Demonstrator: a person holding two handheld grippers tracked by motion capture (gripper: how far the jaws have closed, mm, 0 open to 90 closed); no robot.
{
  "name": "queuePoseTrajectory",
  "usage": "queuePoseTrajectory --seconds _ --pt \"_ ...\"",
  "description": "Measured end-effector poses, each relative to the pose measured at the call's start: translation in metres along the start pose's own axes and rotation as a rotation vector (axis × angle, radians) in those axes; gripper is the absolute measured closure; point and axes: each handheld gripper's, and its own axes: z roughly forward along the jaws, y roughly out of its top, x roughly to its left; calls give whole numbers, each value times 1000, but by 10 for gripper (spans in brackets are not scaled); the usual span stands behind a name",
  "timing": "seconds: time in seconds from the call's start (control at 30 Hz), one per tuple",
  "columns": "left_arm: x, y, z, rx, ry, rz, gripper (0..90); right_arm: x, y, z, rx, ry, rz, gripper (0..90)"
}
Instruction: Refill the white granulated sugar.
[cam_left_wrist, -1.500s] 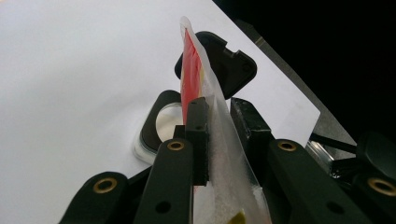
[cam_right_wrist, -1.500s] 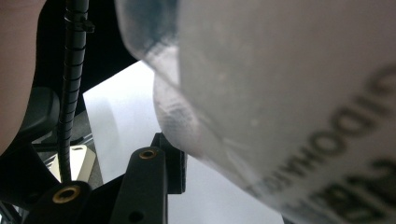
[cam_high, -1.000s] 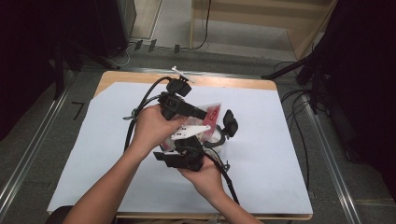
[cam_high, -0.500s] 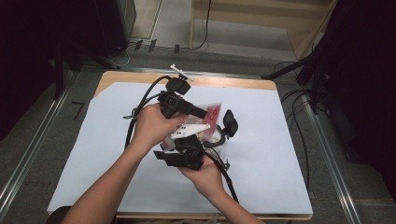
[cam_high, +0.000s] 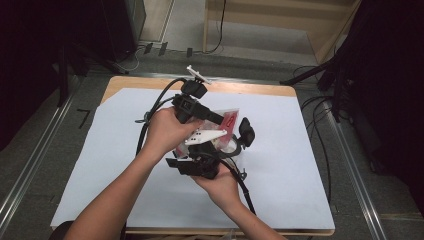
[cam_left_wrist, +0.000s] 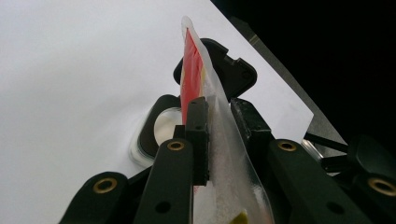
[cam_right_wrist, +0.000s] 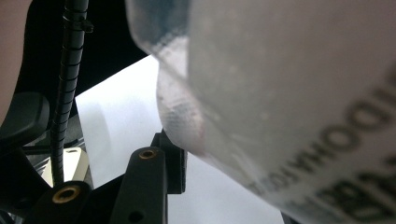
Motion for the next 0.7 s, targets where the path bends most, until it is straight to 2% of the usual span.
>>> queuePoseTrajectory --seconds 0.43,0.57,0.63,0.7 --pt "-4 0 -1 23 14 18 785 4 -1 2 -14 -13 2 642" --pt "-3 -2 -3 9 7 10 785 6 -1 2 -13 -20 -12 642" --pt "-3 -1 -2 15 5 -5 785 6 0 2 -11 -19 -11 642" --pt "-1 0 -2 24 -2 1 785 6 0 2 -9 -15 -3 641"
